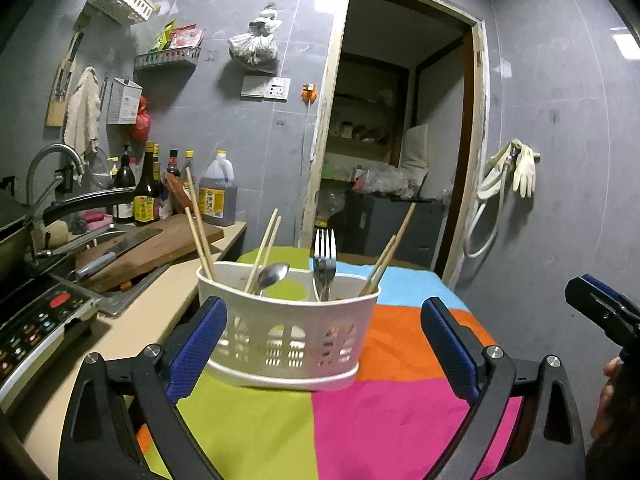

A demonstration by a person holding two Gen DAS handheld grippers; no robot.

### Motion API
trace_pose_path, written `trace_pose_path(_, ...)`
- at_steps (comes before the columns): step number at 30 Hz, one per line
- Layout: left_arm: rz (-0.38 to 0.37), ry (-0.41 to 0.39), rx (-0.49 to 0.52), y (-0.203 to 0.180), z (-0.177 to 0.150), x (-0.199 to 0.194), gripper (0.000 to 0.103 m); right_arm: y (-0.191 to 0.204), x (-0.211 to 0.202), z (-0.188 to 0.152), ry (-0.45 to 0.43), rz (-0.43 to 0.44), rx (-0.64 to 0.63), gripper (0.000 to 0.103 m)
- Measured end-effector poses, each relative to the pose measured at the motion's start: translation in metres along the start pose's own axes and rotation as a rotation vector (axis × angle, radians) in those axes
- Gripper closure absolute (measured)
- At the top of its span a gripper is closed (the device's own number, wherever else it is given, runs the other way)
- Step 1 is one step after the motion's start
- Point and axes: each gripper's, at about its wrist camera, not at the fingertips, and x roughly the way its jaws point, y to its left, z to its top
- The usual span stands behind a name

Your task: Organize utensils

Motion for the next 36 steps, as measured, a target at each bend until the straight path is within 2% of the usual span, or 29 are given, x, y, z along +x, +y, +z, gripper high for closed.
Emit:
trace_pose_path(14,0.073,0.067,-0.037,0.007,-0.051,-0.007,0.007,-0.005,0.0,-0.051,0.029,-0.156,-0.002,0.0)
trace_pose_path(27,0.141,0.002,-0.007,0.007,-0.066,-0.014,0.007,-0.005,0.005,-0.07,0.043,-0.208,-0.004,0.0)
trace_pose_path(36,0.134,-0.003,-0.004,0.006,-0.065,-0.014,0.007,-0.01,0.003,-0.069,0.041,-0.221,0.004,0.0)
